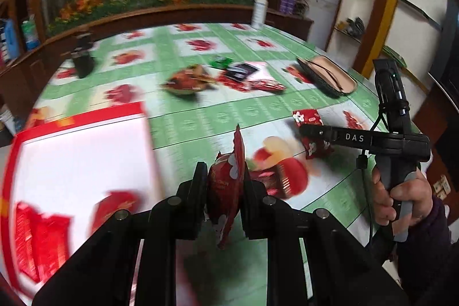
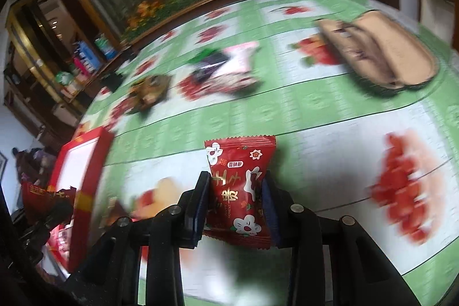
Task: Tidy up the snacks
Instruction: 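Lift and carry both held packets over the red-rimmed tray, then lower both packets into the tray and open both tools, then grasp the brown Manly chocolate packet with the left tool while the right tool grasps a white-red packet, then lift and carry both held packets over the tray, then lower both packets into the tray and open both tools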
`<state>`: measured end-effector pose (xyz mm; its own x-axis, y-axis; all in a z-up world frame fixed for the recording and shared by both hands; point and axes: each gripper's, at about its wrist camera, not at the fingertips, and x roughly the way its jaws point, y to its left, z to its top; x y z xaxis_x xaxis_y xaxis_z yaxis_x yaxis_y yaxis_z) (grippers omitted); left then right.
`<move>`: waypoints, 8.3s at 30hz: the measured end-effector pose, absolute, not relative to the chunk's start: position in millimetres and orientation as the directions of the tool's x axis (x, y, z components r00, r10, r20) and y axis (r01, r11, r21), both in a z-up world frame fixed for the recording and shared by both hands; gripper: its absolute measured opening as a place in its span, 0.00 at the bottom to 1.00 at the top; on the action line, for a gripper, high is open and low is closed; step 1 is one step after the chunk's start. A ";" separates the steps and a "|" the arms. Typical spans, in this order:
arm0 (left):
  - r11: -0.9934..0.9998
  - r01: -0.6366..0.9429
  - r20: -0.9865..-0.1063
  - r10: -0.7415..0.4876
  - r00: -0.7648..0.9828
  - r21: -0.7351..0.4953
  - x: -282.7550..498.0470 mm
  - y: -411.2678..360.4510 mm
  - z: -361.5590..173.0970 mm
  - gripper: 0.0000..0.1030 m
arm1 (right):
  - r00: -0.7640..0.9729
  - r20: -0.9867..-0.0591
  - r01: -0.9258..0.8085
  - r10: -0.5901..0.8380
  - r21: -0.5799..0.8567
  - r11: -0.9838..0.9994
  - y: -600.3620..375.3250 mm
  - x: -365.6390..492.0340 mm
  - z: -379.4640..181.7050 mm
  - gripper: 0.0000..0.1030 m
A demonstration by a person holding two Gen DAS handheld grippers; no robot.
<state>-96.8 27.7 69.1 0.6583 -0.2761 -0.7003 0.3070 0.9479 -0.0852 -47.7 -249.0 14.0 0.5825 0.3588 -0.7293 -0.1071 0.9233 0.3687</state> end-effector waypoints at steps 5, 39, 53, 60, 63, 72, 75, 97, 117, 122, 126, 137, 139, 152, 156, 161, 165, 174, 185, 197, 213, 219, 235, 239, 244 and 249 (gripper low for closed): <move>0.973 0.211 -0.692 -0.217 0.689 -0.095 -117.4 81.9 66.3 0.17 | 0.585 -0.685 -0.218 0.434 0.384 0.897 -193.3 -61.0 28.8 0.34; 0.993 -0.091 -0.718 0.011 0.696 -0.073 -121.2 190.8 44.6 0.73 | 0.579 -0.606 -0.517 0.545 0.244 0.820 -36.8 -91.1 58.8 0.52; 0.995 0.082 -0.680 -0.102 0.726 -0.062 -124.4 125.6 72.8 0.73 | 0.721 -0.584 -0.236 0.372 0.298 0.925 -215.7 -70.9 47.9 0.59; 0.964 0.262 -0.738 -0.208 0.642 -0.044 -115.8 59.1 55.0 0.73 | 0.752 -0.564 -0.113 0.341 0.399 0.910 -274.9 -60.2 44.6 0.61; 0.947 0.322 -0.753 -0.229 0.616 -0.025 -115.5 35.4 50.6 0.73 | 0.752 -0.573 -0.083 0.327 0.410 0.909 -286.1 -53.9 43.1 0.63; 0.919 0.395 -0.783 -0.241 0.573 0.007 -113.1 5.1 42.1 0.73 | 0.709 -0.624 -0.112 0.330 0.362 0.925 -286.2 -12.0 42.6 0.65; 0.917 0.398 -0.792 -0.241 0.561 0.004 -112.5 2.4 38.6 0.73 | 0.681 -0.659 -0.117 0.321 0.334 0.935 -278.8 3.6 38.0 0.66; 0.929 0.336 -0.821 -0.311 0.479 -0.155 -108.7 -10.5 35.7 0.73 | 0.560 -0.778 -0.227 0.284 0.185 0.956 -223.0 86.0 13.5 0.51; 0.882 -0.170 -0.860 -0.358 0.363 -0.439 -60.5 -8.9 19.1 0.74 | 0.559 -0.785 -0.229 0.267 0.163 0.960 -233.3 82.4 13.3 0.33; 0.882 -0.207 -0.864 -0.325 0.384 -0.424 -47.4 -15.2 16.6 0.76 | 0.554 -0.787 -0.217 0.273 0.179 0.959 -234.9 83.3 13.8 0.34; 0.930 -0.120 -0.881 -0.280 0.381 -0.347 -24.6 -32.7 17.8 0.76 | 0.548 -0.786 -0.209 0.287 0.204 0.957 -238.2 84.1 13.6 0.34; 0.990 0.115 -0.927 -0.114 0.357 -0.077 -42.2 -59.6 15.2 0.76 | 0.550 -0.786 -0.209 0.283 0.198 0.958 -237.0 83.8 13.9 0.35; 0.982 0.189 -0.924 -0.084 0.374 -0.013 -47.2 -68.8 12.2 0.76 | 0.553 -0.784 -0.209 0.282 0.197 0.958 -236.2 83.4 13.6 0.35; 0.948 0.318 -0.868 -0.153 0.473 0.007 -51.2 -62.9 15.5 0.38 | 0.586 -0.779 -0.231 0.223 0.104 0.967 -224.7 79.3 12.4 0.34; 0.946 0.323 -0.857 -0.157 0.492 0.012 -55.3 -62.0 15.2 0.36 | 0.591 -0.780 -0.231 0.206 0.080 0.970 -222.6 77.7 12.3 0.33; 0.948 0.319 -0.848 -0.177 0.500 -0.009 -66.5 -58.6 16.9 0.35 | 0.583 -0.779 -0.214 0.231 0.127 0.969 -229.9 78.3 12.9 0.31; 0.951 0.308 -0.828 -0.191 0.528 -0.023 -74.1 -51.8 27.5 0.35 | 0.573 -0.773 -0.218 0.273 0.177 0.960 -234.2 77.0 13.3 0.31; 0.966 0.254 -0.767 -0.200 0.609 -0.050 -94.7 -19.0 60.0 0.35 | 0.527 -0.747 -0.271 0.404 0.304 0.914 -227.2 69.0 13.5 0.28; 0.992 0.051 -0.718 -0.117 0.686 -0.113 -103.6 70.9 73.8 0.35 | 0.527 -0.601 -0.537 0.601 0.312 0.784 -167.6 21.0 43.0 0.28; 0.989 -0.099 -0.718 -0.013 0.696 -0.114 -102.9 130.0 62.2 0.35 | 0.440 -0.593 -0.670 0.674 0.282 0.686 -69.0 -19.1 45.3 0.28; 0.970 -0.240 -0.739 0.135 0.660 -0.037 -99.5 176.5 45.5 0.36 | 0.302 -0.649 -0.781 0.698 0.251 0.572 43.8 -55.2 30.1 0.30; 0.962 -0.272 -0.749 0.170 0.640 -0.013 -97.3 181.5 42.6 0.39 | 0.293 -0.638 -0.788 0.712 0.261 0.558 40.9 -56.6 34.2 0.34; 0.942 -0.317 -0.654 0.311 0.690 0.114 -104.3 158.8 78.4 0.76 | 0.457 -0.552 -0.601 0.697 0.386 0.700 -26.5 -11.5 57.0 0.55; 0.946 -0.288 -0.625 0.317 0.713 0.151 -101.6 142.5 90.1 0.76 | 0.485 -0.538 -0.579 0.689 0.393 0.715 -39.3 -5.3 63.0 0.57; 0.947 -0.260 -0.598 0.322 0.734 0.190 -96.6 125.4 98.6 0.81 | 0.521 -0.517 -0.539 0.679 0.418 0.732 -59.9 6.4 67.7 0.59; 0.950 -0.237 -0.593 0.313 0.742 0.205 -87.3 112.6 101.7 0.81 | 0.548 -0.504 -0.483 0.667 0.461 0.745 -83.4 18.9 69.0 0.59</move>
<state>-87.3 112.6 101.7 0.7419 0.3130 -0.5930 -0.2369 0.9497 0.2049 18.9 -83.4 69.0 0.5482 0.6675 -0.5039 -0.4829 0.7446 0.4609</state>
